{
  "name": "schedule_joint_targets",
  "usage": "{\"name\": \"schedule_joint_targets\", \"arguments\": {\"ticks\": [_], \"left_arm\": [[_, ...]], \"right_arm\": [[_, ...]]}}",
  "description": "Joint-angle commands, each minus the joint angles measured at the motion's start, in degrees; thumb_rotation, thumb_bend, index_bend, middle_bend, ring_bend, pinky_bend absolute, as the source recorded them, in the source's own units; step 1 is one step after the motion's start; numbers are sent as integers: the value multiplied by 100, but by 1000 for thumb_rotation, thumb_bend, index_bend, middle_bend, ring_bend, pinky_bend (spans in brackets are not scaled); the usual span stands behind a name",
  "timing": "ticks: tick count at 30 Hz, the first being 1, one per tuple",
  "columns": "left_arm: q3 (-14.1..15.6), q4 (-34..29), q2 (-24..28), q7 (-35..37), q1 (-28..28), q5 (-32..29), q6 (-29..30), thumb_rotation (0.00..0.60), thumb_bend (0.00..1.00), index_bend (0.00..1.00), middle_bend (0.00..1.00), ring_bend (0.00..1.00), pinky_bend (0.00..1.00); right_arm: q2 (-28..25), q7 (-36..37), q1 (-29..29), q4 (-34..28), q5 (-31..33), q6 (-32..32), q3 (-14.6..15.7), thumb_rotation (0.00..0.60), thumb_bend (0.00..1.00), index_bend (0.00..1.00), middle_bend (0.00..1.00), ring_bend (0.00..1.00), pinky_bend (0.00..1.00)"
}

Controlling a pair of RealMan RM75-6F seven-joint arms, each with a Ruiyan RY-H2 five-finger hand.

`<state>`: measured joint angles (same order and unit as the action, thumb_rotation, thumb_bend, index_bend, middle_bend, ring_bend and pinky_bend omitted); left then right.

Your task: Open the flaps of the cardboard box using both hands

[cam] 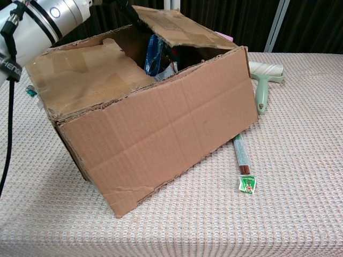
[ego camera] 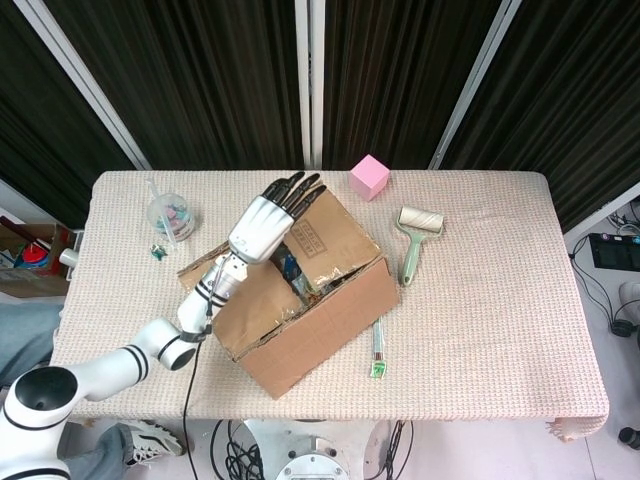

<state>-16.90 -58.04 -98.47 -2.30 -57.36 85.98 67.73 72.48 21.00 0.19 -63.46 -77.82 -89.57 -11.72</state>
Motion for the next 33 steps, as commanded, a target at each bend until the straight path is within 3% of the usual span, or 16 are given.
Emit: {"name": "schedule_joint_targets", "arguments": {"ticks": [1,7,13,22,33], "left_arm": [[-259,-21,11,89,-166,-174,5,600,85,0,10,53,211],[-900,224,-290,117,-652,-700,-115,600,85,0,5,53,207],[-1241,806,-773,89,-1275,-1039,-361,600,86,0,0,53,190],[-1395,1983,-1510,425,-2117,-1248,-629,600,86,0,0,43,187],[-1284,2932,-1982,892,-2638,-1252,-666,600,86,0,0,39,185]], "right_arm": [[-19,30,9,-12,-4,-15,-11,600,321,0,0,0,0],[-59,81,46,-90,-47,-116,-23,600,321,0,0,0,0],[-76,126,50,-118,-36,-90,-33,600,321,0,0,0,0],[-73,302,16,-42,27,7,-94,600,321,0,0,0,0],[-135,406,-4,-25,70,105,-126,600,322,0,0,0,0]]}}
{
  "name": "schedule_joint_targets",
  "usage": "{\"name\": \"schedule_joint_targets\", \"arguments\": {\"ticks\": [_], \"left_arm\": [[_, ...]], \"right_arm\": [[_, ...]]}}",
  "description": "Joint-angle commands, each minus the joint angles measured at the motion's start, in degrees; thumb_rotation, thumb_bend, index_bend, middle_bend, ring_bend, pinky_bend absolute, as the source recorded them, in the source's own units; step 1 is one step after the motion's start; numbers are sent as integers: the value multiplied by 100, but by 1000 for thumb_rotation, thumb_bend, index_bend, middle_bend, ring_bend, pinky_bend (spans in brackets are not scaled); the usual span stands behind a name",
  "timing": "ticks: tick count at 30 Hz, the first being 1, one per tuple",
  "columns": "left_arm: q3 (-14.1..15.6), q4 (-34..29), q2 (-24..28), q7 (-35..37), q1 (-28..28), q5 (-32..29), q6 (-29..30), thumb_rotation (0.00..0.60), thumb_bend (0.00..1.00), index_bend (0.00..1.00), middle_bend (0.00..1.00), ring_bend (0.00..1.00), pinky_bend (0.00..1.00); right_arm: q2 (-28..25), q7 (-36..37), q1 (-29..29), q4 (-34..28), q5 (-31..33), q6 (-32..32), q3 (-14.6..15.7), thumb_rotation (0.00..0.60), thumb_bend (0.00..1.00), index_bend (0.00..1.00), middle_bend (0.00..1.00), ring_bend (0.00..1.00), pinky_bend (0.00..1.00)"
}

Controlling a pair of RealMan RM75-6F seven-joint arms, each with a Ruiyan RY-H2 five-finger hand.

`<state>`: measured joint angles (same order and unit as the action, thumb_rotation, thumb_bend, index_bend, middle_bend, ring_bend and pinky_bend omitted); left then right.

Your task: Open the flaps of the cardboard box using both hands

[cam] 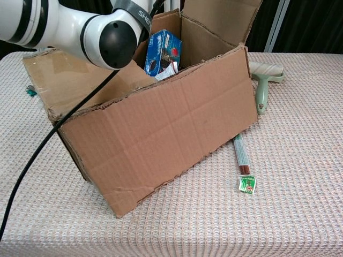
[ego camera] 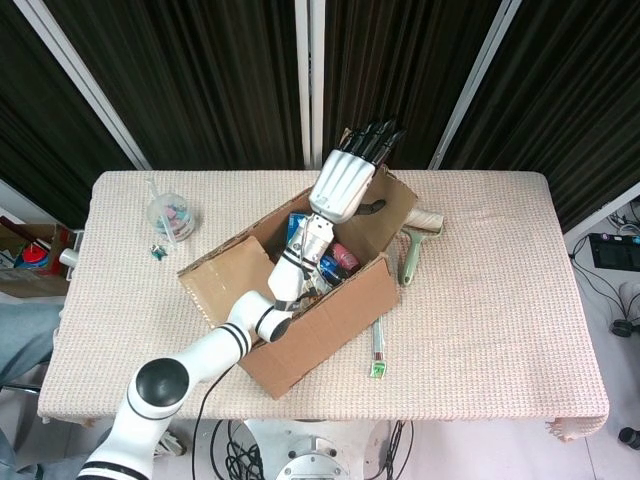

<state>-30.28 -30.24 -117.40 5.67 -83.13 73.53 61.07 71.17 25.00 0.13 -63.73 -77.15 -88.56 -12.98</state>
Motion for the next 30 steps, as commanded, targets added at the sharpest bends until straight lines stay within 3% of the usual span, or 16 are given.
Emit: {"name": "schedule_joint_targets", "arguments": {"ticks": [1,10,15,21,25,30], "left_arm": [[70,213,-113,132,-62,-21,7,600,86,0,0,39,185],[209,313,-87,175,-42,-28,133,600,86,0,0,33,184],[475,-98,314,126,400,126,460,600,88,0,0,34,184],[892,-1907,1613,-284,1680,190,974,600,135,0,0,35,187],[1259,-3810,3021,-757,2802,9,1149,600,129,32,20,42,188],[1840,-5661,4762,-952,3908,-164,1087,600,105,74,55,52,190]], "right_arm": [[-8,13,4,2,10,10,-3,600,322,0,0,0,0],[-22,3,64,-75,-18,-80,20,600,322,0,0,0,0],[-27,2,76,-81,-54,-77,54,600,322,0,0,0,0],[-113,-125,31,-239,-283,-245,92,600,321,0,0,0,0],[-296,-334,-93,-546,-592,-387,117,600,321,0,0,0,0],[-575,-702,-366,-1104,-1064,-525,97,600,316,0,0,0,0]]}}
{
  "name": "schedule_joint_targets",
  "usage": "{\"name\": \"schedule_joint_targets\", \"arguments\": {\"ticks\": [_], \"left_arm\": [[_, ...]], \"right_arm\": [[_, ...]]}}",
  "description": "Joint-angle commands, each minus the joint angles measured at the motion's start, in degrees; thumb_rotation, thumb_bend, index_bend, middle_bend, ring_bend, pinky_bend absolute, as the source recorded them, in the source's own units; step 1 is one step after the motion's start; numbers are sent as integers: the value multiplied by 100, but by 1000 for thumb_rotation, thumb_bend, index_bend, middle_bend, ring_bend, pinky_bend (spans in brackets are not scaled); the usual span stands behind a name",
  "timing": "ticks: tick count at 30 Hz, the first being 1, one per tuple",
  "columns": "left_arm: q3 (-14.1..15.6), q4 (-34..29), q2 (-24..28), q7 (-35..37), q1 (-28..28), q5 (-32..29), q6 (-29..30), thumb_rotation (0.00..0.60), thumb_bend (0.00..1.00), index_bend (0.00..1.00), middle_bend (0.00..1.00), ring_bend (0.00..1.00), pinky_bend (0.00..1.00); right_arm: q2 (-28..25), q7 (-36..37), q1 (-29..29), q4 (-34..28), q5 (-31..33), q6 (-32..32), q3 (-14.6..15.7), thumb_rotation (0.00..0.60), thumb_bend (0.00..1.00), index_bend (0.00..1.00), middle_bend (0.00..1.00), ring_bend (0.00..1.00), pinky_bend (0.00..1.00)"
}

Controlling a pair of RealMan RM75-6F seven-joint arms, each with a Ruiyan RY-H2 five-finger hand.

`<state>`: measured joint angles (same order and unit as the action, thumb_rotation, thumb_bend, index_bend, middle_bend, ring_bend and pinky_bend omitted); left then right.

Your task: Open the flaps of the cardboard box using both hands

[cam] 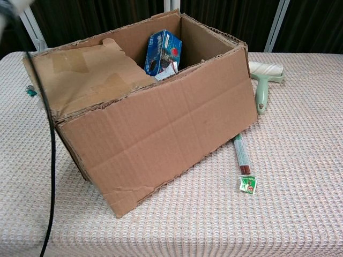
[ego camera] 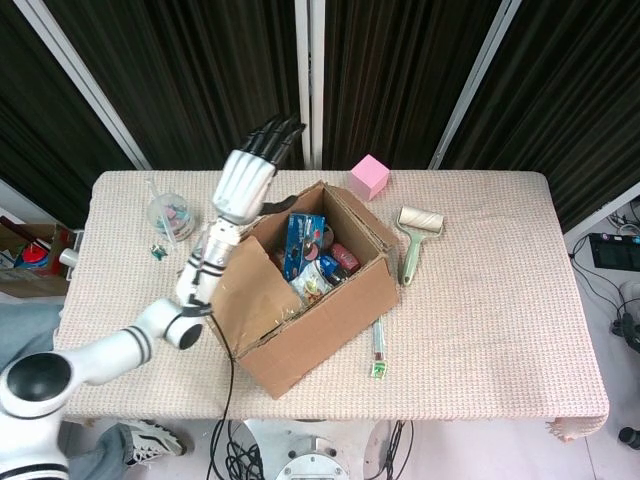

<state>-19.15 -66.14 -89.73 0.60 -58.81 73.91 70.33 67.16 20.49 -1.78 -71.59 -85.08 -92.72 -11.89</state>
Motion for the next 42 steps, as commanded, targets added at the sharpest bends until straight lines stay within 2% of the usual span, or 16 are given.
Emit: {"name": "schedule_joint_targets", "arguments": {"ticks": [1,5,8,10,15,19,22,25,28,31,34,38,42], "left_arm": [[822,-2302,2248,-377,1666,-179,219,600,93,76,55,52,190],[1316,-2922,3098,43,2514,107,609,600,70,76,55,52,190],[1645,-3096,3447,379,3049,369,909,600,70,77,55,52,190],[1835,-3106,3557,573,3364,514,1104,600,71,77,54,52,190],[2280,-2806,3522,1122,4234,950,1790,600,72,76,55,52,190],[2472,-2459,3383,1289,4730,1216,2233,600,78,76,55,52,190],[2548,-2144,3269,1453,5063,1385,2558,600,83,75,57,52,190],[2573,-1964,3185,1669,5318,1384,2734,600,85,74,60,52,190],[2572,-1801,3092,1864,5550,1356,2843,600,86,72,61,52,190],[2559,-1663,3018,1990,5698,1339,2891,600,85,72,61,52,191],[2508,-1474,2949,2181,5822,1255,2851,600,86,72,61,52,196],[2435,-1271,2892,2427,5928,1203,2816,600,87,72,61,52,197],[2363,-1099,2815,2604,6008,1191,2791,600,88,72,61,52,197]], "right_arm": [[-219,-356,-232,-442,-353,-128,-23,600,311,0,0,0,0],[-447,-767,-532,-1142,-680,-36,-64,600,293,0,0,0,0],[-652,-988,-779,-1727,-885,151,-101,600,299,0,0,0,0],[-760,-1143,-971,-2070,-989,324,-151,600,318,0,0,0,0],[-1059,-1738,-1761,-3250,-832,1450,-389,600,341,0,0,0,0],[-1113,-2038,-2527,-4013,-95,2646,-671,600,348,0,3,0,0],[-1165,-2015,-3270,-4534,1012,3861,-927,600,336,0,32,0,0],[-1067,-2249,-3907,-4637,1866,4567,-1075,600,327,0,59,0,0],[-790,-2897,-4713,-4495,2947,5081,-1010,600,327,0,77,0,0],[-480,-3462,-5352,-4311,3801,5210,-819,600,327,0,59,0,0],[-37,-3925,-5960,-4122,4588,5071,-610,600,327,0,30,0,0],[459,-4080,-6423,-3906,5294,4947,-452,600,327,0,34,0,0],[777,-4077,-6651,-3768,5640,4787,-376,600,327,0,34,0,0]]}}
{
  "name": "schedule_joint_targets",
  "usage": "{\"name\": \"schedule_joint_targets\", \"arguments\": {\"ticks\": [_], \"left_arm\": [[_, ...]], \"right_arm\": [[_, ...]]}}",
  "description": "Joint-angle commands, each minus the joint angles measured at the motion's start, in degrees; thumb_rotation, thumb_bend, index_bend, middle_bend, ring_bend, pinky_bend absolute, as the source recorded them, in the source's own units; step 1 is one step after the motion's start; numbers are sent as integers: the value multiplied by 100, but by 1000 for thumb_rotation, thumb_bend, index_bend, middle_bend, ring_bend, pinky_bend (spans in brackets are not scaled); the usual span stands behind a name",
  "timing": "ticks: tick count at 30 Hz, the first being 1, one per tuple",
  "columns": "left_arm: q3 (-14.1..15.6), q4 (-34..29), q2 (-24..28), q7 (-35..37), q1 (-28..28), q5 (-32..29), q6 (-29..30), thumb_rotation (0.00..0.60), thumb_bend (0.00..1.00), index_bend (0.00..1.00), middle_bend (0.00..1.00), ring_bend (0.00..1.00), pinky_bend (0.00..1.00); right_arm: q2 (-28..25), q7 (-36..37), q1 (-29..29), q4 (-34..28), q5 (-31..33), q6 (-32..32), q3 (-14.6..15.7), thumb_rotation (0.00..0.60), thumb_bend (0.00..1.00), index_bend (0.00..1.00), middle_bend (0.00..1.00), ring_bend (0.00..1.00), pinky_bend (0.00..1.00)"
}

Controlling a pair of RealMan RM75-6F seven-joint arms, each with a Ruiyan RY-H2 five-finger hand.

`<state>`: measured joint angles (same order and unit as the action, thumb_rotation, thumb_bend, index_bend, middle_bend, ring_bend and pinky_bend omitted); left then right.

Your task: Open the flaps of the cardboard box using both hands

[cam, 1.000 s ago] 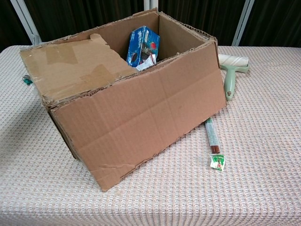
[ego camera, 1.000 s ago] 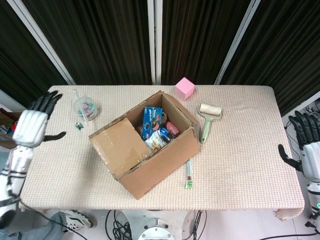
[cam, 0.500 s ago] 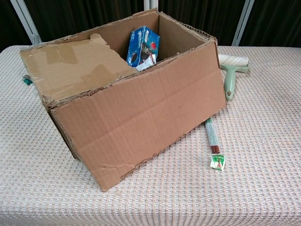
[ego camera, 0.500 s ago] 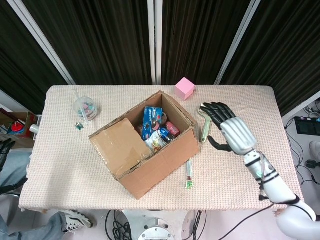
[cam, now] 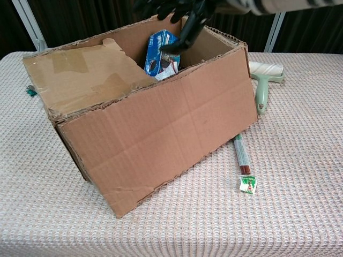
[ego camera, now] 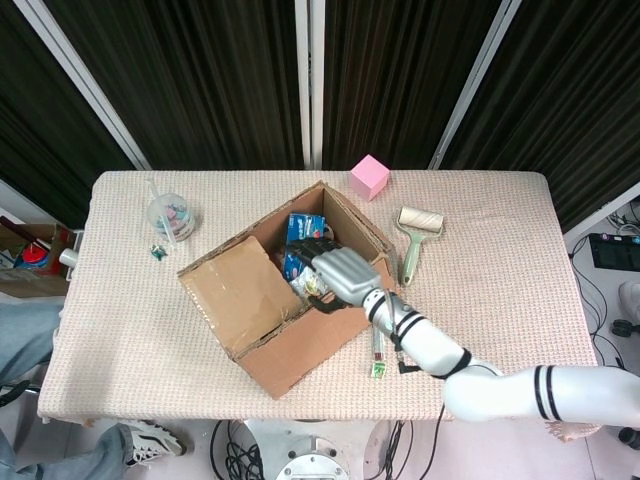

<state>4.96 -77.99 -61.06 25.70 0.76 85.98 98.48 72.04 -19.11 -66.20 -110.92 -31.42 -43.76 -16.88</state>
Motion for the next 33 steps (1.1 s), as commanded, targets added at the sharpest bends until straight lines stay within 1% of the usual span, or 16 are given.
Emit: {"name": "schedule_joint_targets", "arguments": {"ticks": [1,6,9,11,16,21,25,33], "left_arm": [[-62,125,-68,138,63,-16,-37,600,88,72,61,52,197],[-139,322,-163,332,111,14,-118,600,88,72,61,52,198],[-173,382,-203,348,135,47,-118,600,88,72,61,52,198],[-190,421,-227,357,158,55,-140,600,88,72,61,52,198],[-237,476,-234,380,202,62,-193,600,88,72,61,52,198],[-288,498,-224,348,233,70,-217,600,88,72,61,52,198],[-323,542,-256,227,254,79,-241,600,88,72,61,52,198],[-373,611,-301,162,285,95,-299,600,89,72,61,52,198]], "right_arm": [[347,-97,-230,181,317,-161,127,600,327,0,34,0,0],[718,231,-224,361,494,-434,54,600,327,0,1,0,0],[948,623,-123,498,484,-458,-88,600,327,0,0,0,0],[1145,1030,-3,628,402,-416,-237,600,330,0,0,0,0],[1593,1991,316,1032,-25,-211,-538,600,386,0,0,0,0],[1874,2655,514,1341,-414,75,-714,600,413,0,0,0,0],[2094,3070,671,1543,-778,206,-762,600,434,0,0,0,0],[2436,3707,921,1792,-1330,349,-810,600,441,0,0,0,0]]}}
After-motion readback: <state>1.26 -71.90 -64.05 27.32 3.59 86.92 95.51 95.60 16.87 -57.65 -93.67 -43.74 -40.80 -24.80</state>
